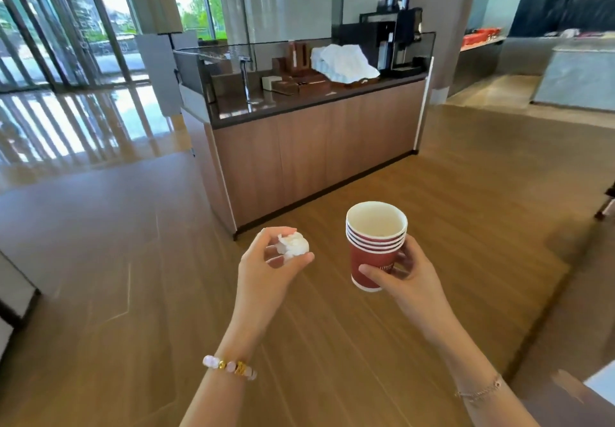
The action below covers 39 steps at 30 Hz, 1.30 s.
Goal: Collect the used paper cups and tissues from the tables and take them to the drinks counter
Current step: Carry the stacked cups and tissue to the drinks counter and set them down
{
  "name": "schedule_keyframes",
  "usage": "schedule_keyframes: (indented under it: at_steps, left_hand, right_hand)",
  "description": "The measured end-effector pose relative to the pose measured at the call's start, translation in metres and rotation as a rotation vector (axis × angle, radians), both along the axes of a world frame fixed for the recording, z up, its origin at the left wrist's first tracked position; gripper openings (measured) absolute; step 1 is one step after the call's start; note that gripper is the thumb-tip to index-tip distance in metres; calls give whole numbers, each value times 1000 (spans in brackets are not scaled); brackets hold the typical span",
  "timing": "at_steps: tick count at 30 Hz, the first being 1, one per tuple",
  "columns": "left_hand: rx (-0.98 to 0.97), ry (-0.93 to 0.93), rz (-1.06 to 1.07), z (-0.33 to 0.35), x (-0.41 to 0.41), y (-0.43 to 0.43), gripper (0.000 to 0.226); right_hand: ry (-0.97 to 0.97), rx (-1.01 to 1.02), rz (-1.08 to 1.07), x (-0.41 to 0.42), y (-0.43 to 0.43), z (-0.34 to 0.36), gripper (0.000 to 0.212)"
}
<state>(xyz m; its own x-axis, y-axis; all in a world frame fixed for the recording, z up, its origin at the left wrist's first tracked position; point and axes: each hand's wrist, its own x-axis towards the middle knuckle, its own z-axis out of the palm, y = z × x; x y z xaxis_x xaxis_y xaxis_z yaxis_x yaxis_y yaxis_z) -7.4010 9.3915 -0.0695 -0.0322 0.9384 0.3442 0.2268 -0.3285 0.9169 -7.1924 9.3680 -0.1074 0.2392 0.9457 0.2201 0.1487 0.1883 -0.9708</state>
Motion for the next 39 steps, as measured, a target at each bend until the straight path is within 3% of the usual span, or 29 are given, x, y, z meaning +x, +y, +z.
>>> schedule_keyframes:
  at_steps: [16,21,30,34,39]
  left_hand:
    - [-18,10,-356,-9,170,248,32]
    - [-14,-1,-459,-4,254,324,33]
    - [-43,-11,-767,-10,398,394,30]
    - [-68,-30,-966,-12,471,412,27]
    - [-31,-13,-1229,-7,566,429,24]
  right_hand:
    - [-32,-3,-385,158,188,-3,72]
    - [-67,6,-512,229,236,5,58]
    - [-94,-30,-780,336,252,4,67]
    - [-106,-53,-963,376,249,2,58]
    - [-76,-64,-1195,420,248,0,68]
